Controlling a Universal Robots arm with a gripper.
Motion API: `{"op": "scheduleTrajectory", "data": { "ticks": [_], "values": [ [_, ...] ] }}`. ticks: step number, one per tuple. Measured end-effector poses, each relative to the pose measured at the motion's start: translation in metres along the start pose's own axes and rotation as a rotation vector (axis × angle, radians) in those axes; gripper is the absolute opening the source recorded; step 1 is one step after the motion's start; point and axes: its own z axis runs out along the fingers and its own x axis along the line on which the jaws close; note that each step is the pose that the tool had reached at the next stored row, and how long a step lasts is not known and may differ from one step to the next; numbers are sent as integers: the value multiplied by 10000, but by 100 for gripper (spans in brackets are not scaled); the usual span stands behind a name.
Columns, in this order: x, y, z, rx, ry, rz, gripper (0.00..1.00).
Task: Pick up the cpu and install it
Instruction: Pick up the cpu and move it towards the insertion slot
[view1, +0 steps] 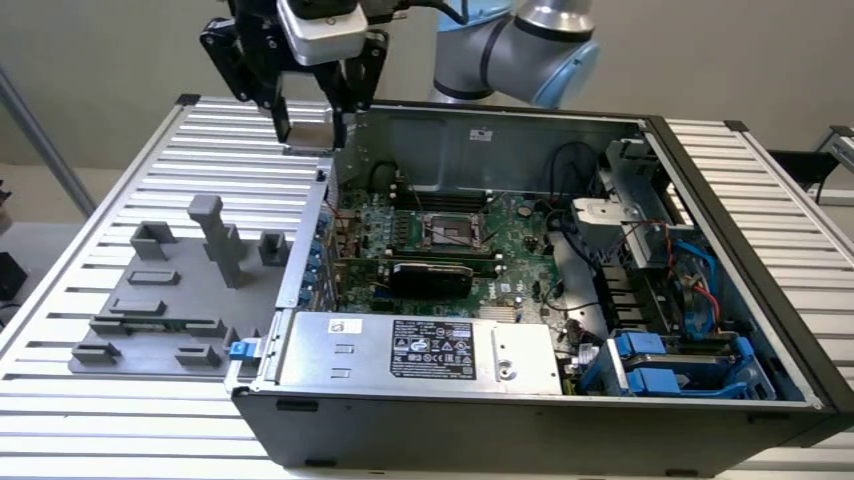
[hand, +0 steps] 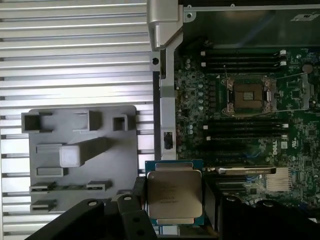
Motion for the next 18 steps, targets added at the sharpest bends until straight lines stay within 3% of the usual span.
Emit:
{"op": "scheduleTrajectory", "data": {
  "ticks": [8,18],
  "values": [
    [-351,199,83,1,1,-1,55],
    [-755,506,264,7,0,-1,55]
  ]
}}
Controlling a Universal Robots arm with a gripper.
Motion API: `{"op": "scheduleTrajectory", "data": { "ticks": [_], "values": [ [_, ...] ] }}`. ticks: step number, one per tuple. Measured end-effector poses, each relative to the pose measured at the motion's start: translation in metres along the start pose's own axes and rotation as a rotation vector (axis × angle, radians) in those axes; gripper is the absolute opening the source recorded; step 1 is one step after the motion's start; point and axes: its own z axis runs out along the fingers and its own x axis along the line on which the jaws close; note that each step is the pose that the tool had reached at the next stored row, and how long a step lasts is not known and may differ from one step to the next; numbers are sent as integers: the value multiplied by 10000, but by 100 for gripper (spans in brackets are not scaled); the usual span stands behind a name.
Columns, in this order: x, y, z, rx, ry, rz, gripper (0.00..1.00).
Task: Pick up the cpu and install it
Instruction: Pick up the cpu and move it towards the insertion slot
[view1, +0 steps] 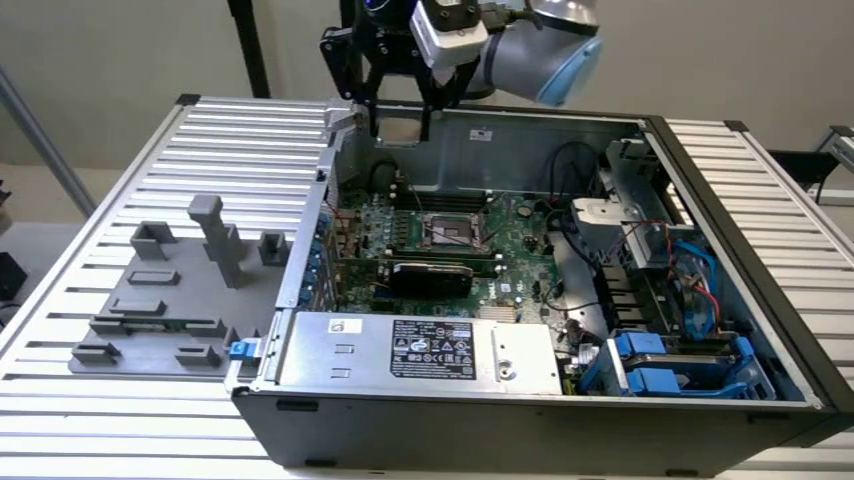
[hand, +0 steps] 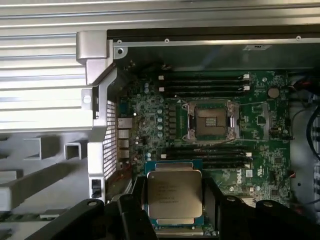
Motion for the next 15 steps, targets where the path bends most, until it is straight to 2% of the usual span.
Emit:
{"op": "scheduleTrajectory", "data": {
  "ticks": [15],
  "values": [
    [-576,463,264,12,0,1,55]
  ]
}}
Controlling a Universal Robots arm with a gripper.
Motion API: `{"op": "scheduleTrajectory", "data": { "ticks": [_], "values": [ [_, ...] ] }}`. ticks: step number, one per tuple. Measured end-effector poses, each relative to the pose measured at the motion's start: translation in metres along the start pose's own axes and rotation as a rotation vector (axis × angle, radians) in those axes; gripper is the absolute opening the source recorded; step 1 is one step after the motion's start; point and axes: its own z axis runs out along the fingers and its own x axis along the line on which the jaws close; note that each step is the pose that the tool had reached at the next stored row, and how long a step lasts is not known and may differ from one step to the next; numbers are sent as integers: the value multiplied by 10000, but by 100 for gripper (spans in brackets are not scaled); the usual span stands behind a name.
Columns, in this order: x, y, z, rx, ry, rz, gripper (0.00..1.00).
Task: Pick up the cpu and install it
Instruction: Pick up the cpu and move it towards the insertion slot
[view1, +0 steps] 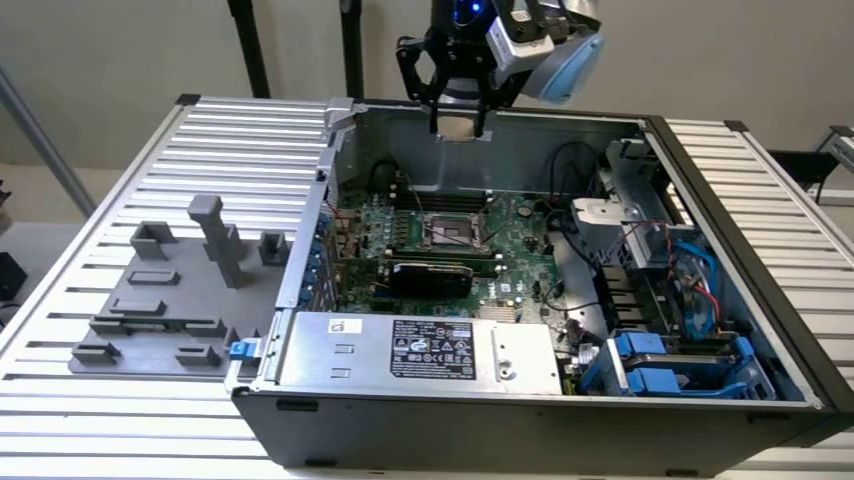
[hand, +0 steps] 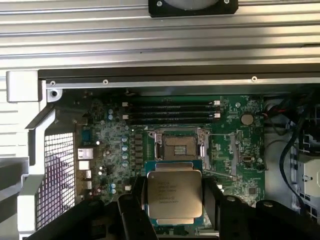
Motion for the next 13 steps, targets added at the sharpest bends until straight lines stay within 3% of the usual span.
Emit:
{"op": "scheduleTrajectory", "data": {
  "ticks": [4,8,13],
  "values": [
    [-122,90,66,26,-1,0,55],
    [-169,103,139,42,-3,0,55],
    [-180,103,148,49,6,1,55]
  ]
}}
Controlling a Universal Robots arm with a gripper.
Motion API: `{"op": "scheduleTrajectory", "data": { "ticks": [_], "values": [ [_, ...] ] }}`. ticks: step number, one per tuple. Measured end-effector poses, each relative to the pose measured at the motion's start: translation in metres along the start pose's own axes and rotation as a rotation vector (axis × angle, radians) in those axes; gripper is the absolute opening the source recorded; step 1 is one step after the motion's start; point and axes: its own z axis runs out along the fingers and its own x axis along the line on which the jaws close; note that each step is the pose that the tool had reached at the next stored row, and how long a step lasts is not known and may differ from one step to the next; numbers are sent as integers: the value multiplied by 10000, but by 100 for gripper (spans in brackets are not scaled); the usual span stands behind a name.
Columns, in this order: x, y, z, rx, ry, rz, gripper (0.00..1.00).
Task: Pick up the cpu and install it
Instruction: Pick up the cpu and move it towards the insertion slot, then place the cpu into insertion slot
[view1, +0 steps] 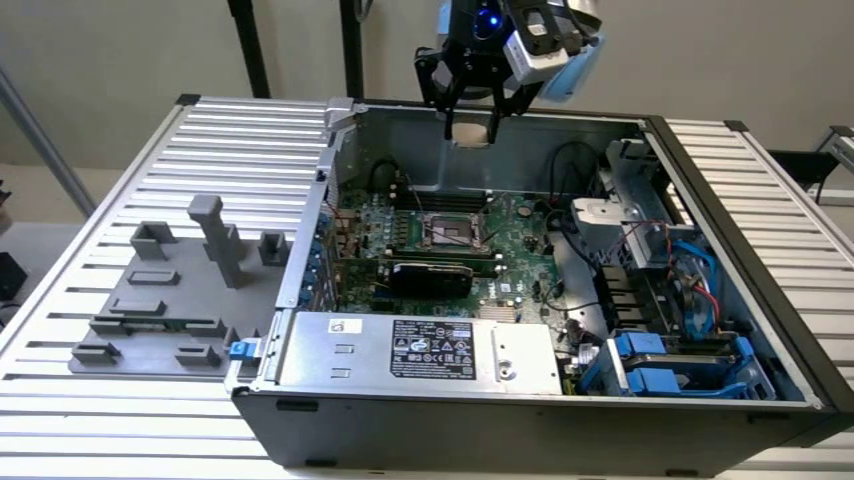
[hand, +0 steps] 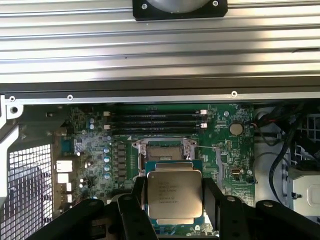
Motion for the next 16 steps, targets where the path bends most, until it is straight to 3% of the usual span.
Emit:
{"op": "scheduleTrajectory", "data": {
  "ticks": [16],
  "values": [
    [0,0,1,-1,0,0,55]
  ]
}}
